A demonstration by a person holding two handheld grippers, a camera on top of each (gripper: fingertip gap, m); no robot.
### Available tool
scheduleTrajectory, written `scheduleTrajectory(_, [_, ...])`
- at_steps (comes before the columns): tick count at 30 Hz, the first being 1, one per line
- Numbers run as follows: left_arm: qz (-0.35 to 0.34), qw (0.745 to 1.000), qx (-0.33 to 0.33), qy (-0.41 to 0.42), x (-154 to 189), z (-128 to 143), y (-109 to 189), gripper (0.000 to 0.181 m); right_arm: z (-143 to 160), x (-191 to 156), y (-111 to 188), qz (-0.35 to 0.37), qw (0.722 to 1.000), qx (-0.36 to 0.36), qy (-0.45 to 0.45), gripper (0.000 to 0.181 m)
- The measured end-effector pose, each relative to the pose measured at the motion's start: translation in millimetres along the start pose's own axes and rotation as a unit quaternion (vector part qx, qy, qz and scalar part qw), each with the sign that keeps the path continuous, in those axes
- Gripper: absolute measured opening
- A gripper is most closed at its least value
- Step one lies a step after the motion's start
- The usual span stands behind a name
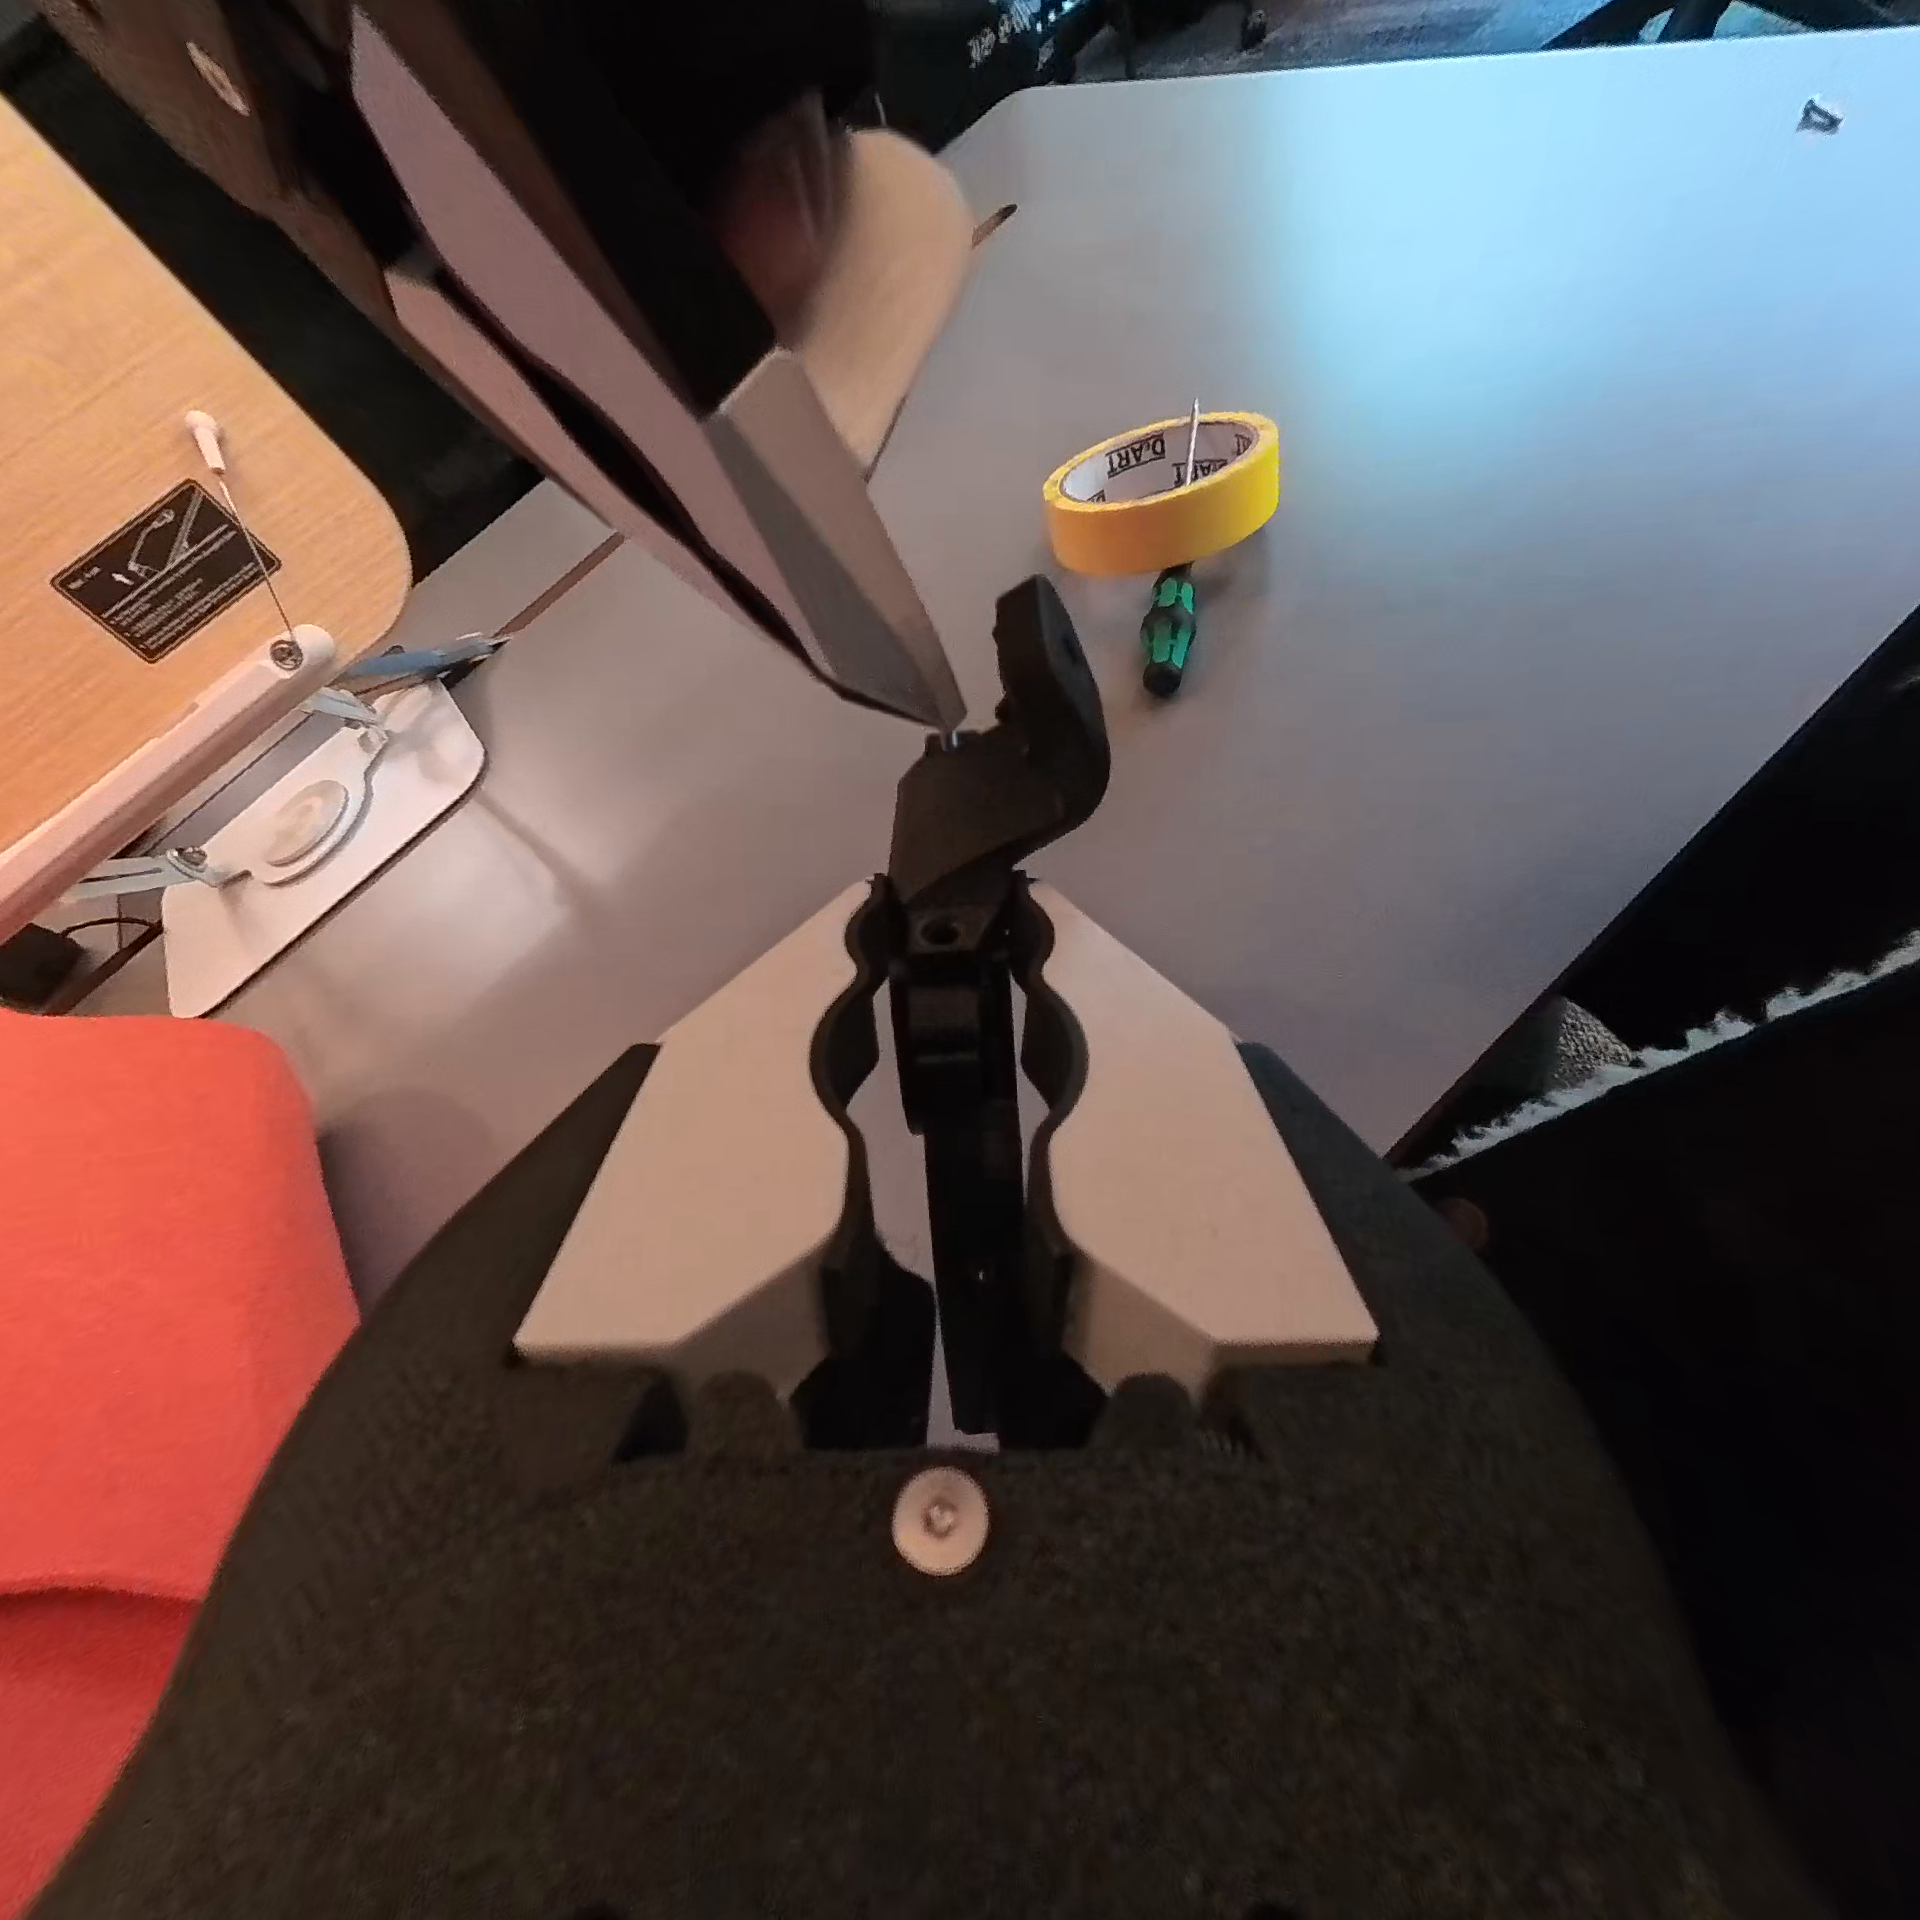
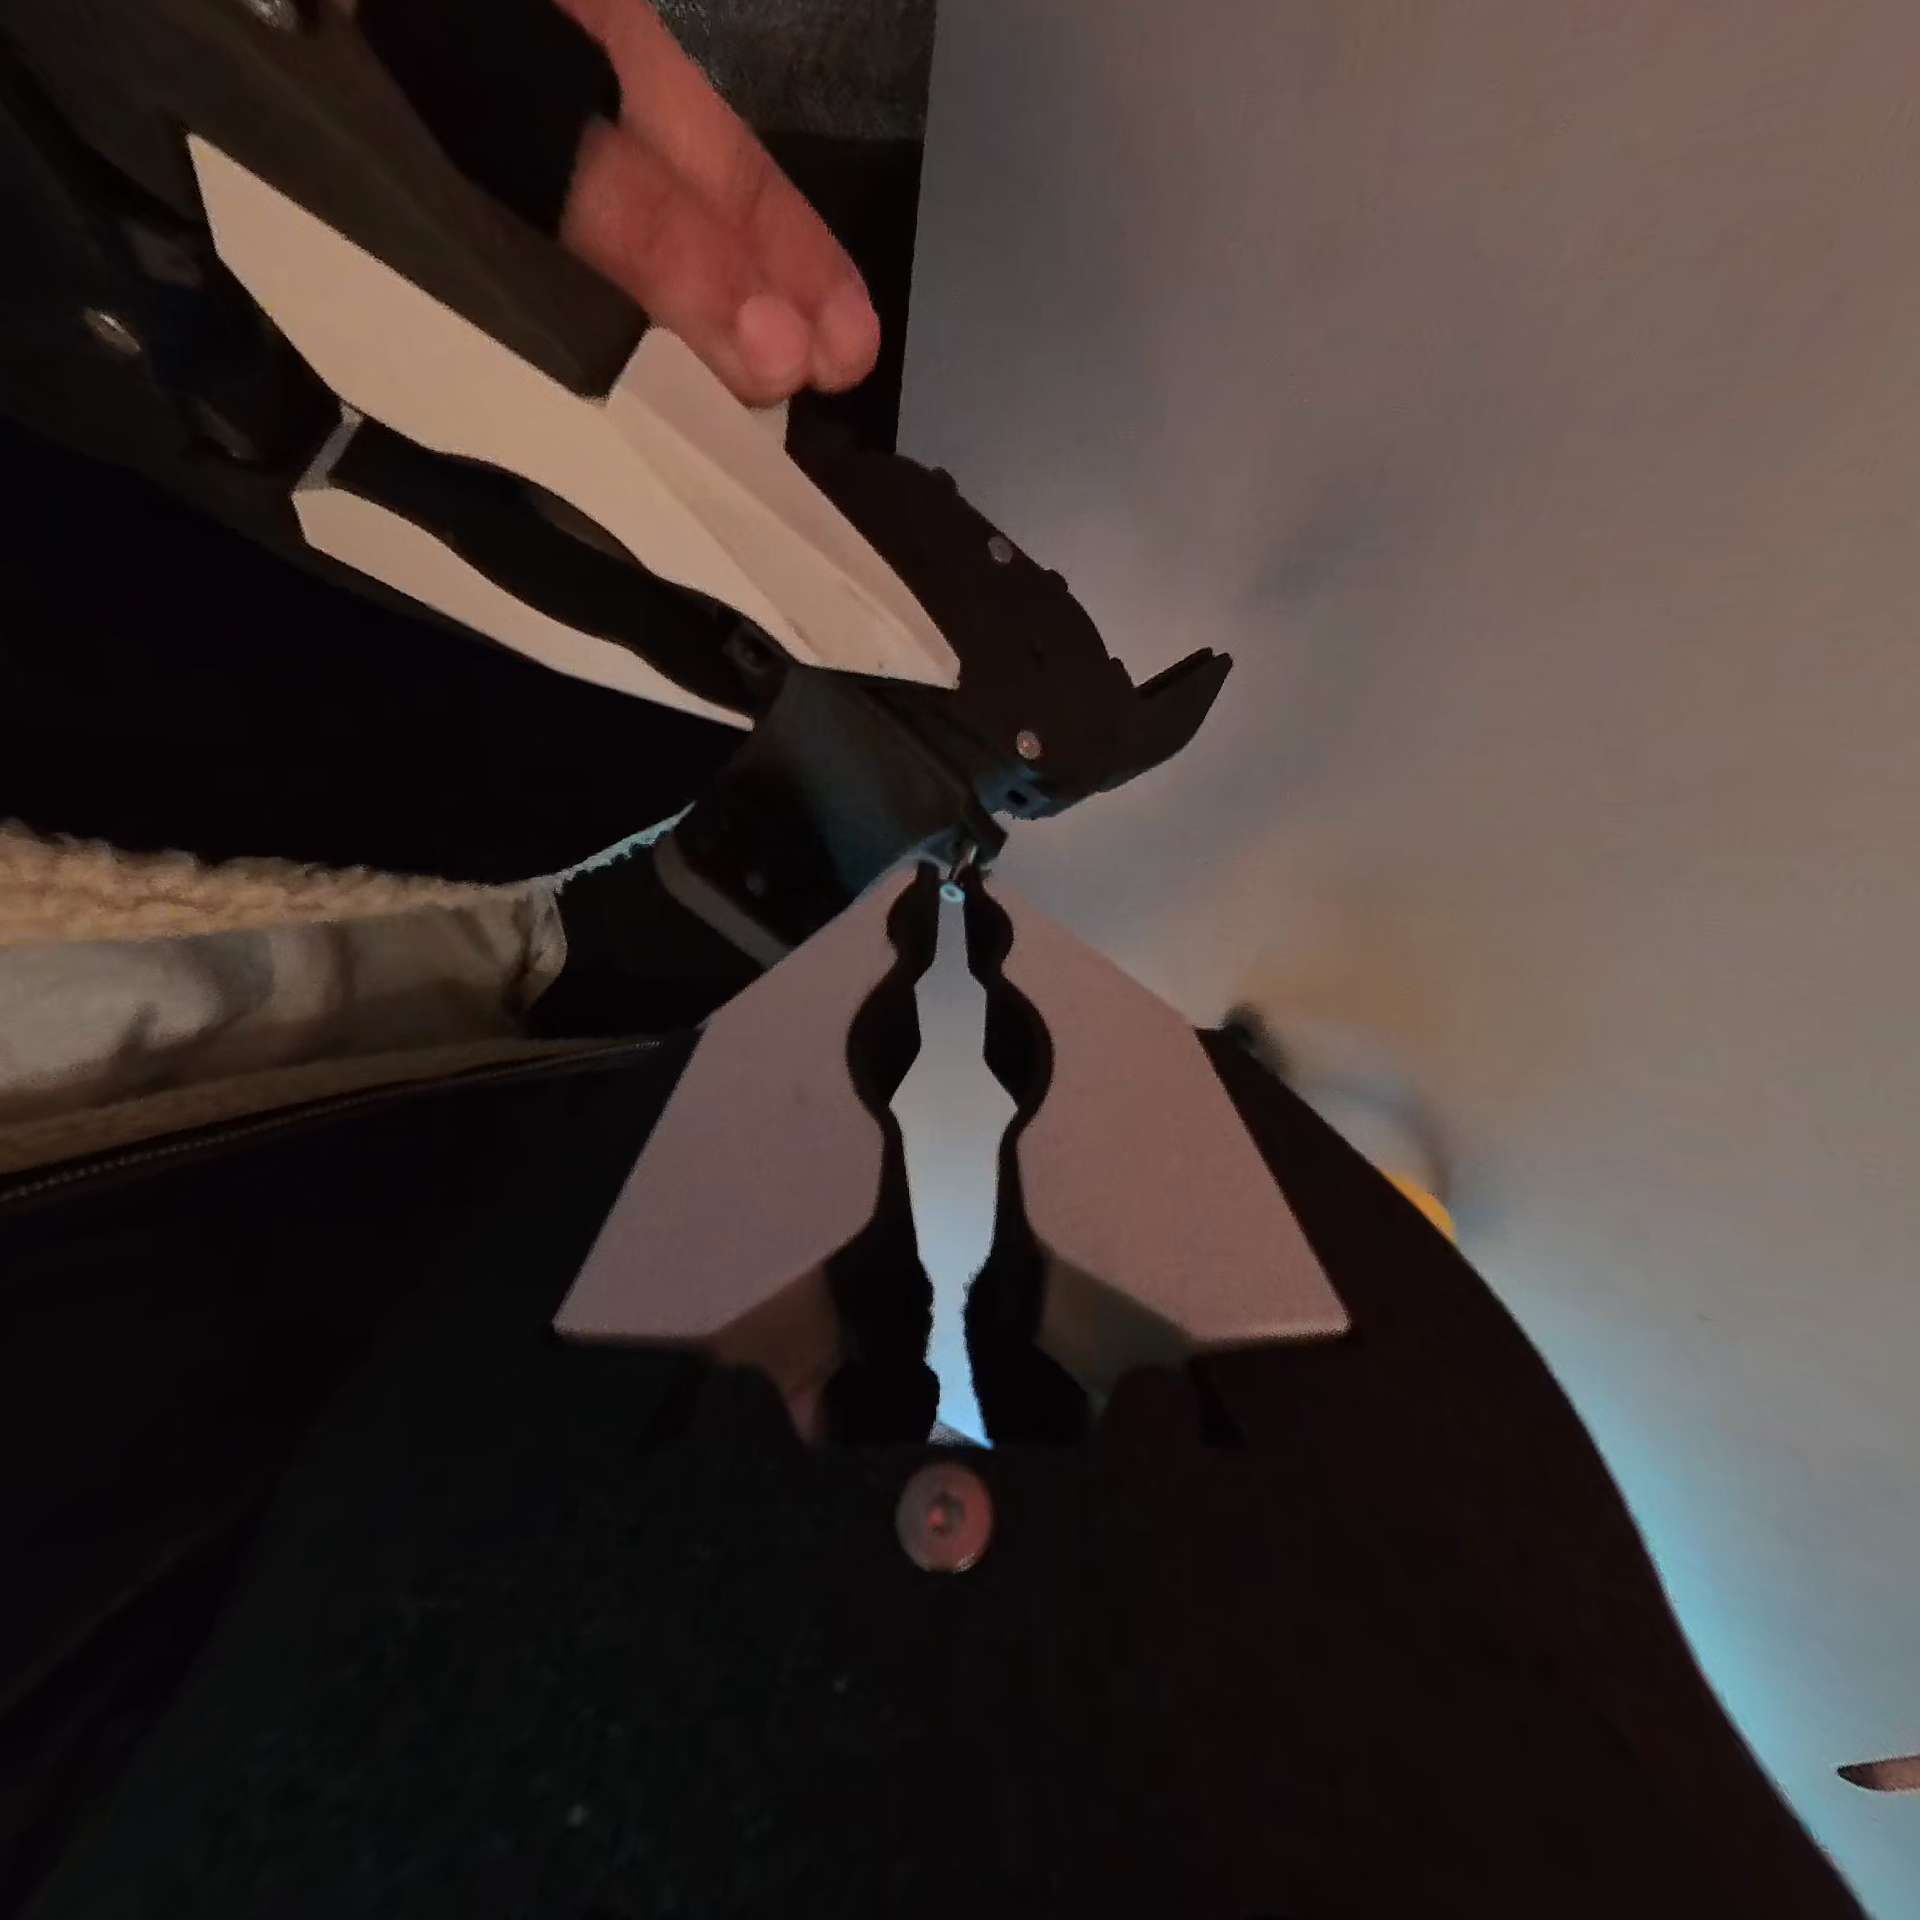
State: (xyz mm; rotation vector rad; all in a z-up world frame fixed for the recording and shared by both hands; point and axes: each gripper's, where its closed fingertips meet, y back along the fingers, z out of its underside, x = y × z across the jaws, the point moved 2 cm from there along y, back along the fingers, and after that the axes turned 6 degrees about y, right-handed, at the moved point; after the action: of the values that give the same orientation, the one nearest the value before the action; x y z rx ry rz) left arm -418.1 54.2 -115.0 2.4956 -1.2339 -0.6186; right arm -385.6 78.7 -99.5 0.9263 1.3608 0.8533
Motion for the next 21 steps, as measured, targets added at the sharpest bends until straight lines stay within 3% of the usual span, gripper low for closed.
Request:
scheduleTrajectory(7, [0.028, 0.994, 0.033, 0.096, -6.5, -6.5, 6.0, 0.022, -10.1, 3.4, 5.1, 0.002, 0.999, 0.035, 0.024, 0.004])
scheduleTrajectory(14, [0.049, 0.986, 0.092, 0.128, -8.9, -22.9, 15.8, 0.022, -10.5, -5.9, 53.7, -0.004, 0.983, 0.174, 0.05, 0.019])
scheduleTrajectory(17, [0.08, 0.975, 0.125, 0.168, -9.9, -30.3, 22.5, 0.022, 4.9, -9.7, 80.6, 0.039, 0.944, 0.315, 0.093, 0.02])
scheduleTrajectory(19, [0.105, 0.965, 0.149, 0.191, -10.8, -36.2, 26.9, 0.022, 17.0, -20.0, 72.4, 0.049, 0.907, 0.396, 0.132, 0.019])
scheduleTrajectory(21, [0.137, 0.952, 0.17, 0.216, -9.1, -42.5, 31.1, 0.022, 25.7, -25.0, 51.6, 0.047, 0.888, 0.433, 0.145, 0.023])
